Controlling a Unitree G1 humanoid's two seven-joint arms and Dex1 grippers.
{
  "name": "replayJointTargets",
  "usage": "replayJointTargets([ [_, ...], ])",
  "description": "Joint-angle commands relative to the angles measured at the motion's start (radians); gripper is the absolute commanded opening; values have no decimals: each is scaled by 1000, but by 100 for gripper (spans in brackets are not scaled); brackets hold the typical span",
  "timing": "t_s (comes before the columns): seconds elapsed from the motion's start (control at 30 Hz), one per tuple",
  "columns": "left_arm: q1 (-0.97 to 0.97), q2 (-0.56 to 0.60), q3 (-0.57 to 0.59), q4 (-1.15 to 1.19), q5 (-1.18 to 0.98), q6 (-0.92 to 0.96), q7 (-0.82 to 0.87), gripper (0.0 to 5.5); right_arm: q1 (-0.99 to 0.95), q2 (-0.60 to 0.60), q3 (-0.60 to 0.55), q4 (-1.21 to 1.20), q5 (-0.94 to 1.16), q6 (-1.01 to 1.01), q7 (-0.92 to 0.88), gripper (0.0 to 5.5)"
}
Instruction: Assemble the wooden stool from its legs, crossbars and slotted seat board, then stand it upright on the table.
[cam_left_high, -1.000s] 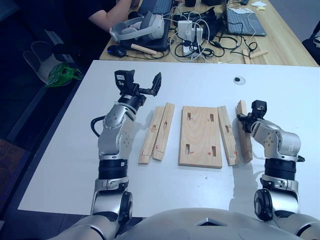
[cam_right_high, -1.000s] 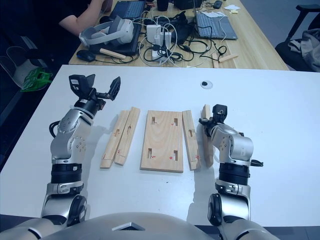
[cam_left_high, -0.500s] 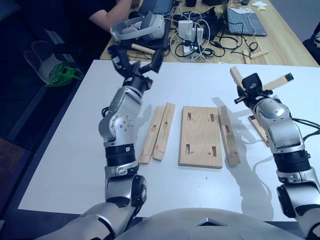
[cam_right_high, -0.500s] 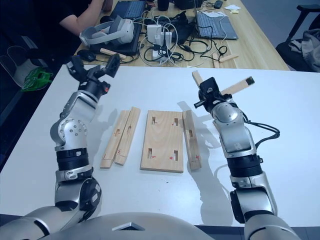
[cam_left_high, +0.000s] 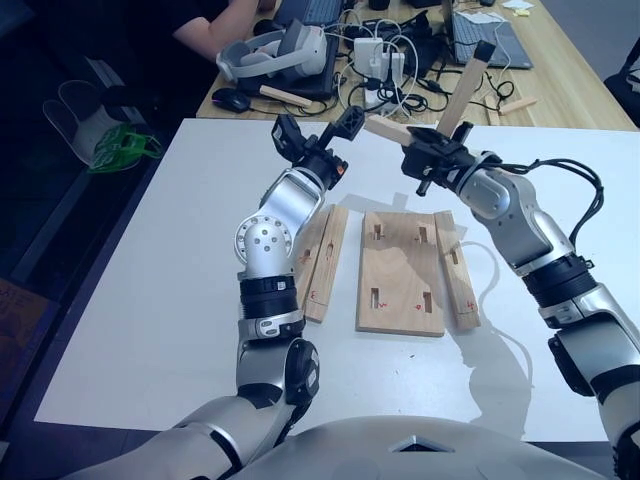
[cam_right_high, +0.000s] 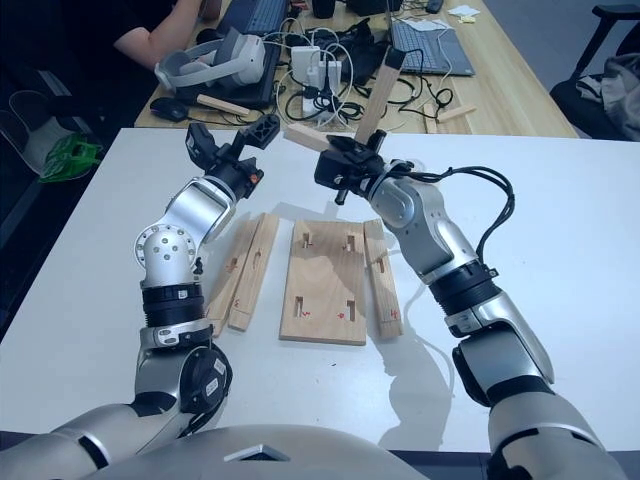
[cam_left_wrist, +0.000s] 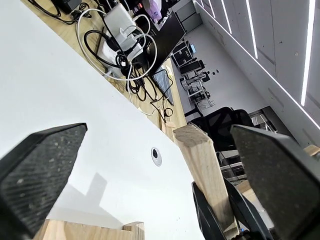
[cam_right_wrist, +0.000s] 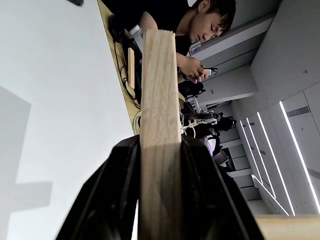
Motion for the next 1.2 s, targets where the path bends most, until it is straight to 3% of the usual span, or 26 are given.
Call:
replayJointTargets([
  [0.03, -123, -191, -20, 6, -75, -39, 70, 540, -26, 31, 20, 9, -44, -46, 11, 101],
  [0.5, -114, -201, -111, -33, -241, -145, 234, 331, -42, 119, 33, 98, -129, -114, -54, 101],
  [0.97, -98, -181, -169, -27, -285, -216, 292, 129, -56, 138, 36, 129, -161, -158, -90, 101],
  [1.2, -114, -170, -171, -31, -303, -270, 298, 118, -62, 130, 50, 153, -191, -210, -123, 101],
])
